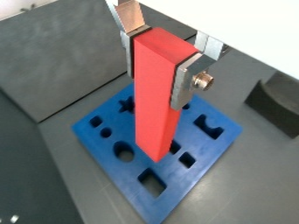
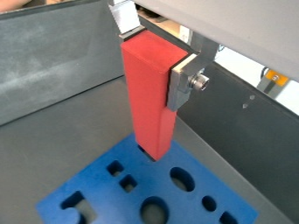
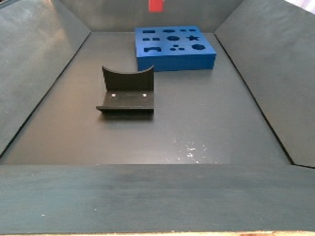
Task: Pick up the rectangle object. Move up. Move to above the board. Insert the rectangle object.
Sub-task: Insert the rectangle object.
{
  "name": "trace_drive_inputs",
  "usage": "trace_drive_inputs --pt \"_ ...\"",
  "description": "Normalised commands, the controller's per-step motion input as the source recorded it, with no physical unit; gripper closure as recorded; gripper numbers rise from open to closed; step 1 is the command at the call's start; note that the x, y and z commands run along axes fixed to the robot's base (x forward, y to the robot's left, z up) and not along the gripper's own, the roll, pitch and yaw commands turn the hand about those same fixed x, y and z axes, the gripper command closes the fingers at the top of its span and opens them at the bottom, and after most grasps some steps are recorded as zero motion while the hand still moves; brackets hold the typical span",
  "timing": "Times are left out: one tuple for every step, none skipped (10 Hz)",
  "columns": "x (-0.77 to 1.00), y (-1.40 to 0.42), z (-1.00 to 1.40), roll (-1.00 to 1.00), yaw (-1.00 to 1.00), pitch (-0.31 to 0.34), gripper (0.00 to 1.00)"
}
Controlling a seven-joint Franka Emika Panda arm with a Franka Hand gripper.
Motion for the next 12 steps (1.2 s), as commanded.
trace_drive_inputs --pt "-0.18 -0.39 -0.31 0.23 0.21 -0.286 1.0" --pt "-0.22 -0.39 -0.39 0.31 0.08 -0.369 1.0" --pt "-0.14 -0.36 -0.45 0.33 0.0 -0.44 1.0" --pt "-0.1 0.0 -0.1 0.03 0.0 -0.251 1.0" --pt "0.0 -0.19 -0.1 0.09 0.0 -0.06 1.0" --pt "0.21 -0.24 -0.13 0.49 -0.12 -0.166 1.0" --pt "0.42 -0.25 -0.14 0.72 -0.04 -0.171 1.0" --pt "0.44 -0.23 -0.16 0.68 -0.09 -0.12 1.0" --pt "0.43 -0.16 -0.1 0.61 -0.11 -0.131 1.0" --pt "0.03 0.0 0.0 0.0 0.0 0.0 1.0" --pt "0.0 -0.01 -0.02 0.0 0.0 0.0 1.0" --pt "0.0 0.0 -0.15 0.02 0.0 0.0 1.0"
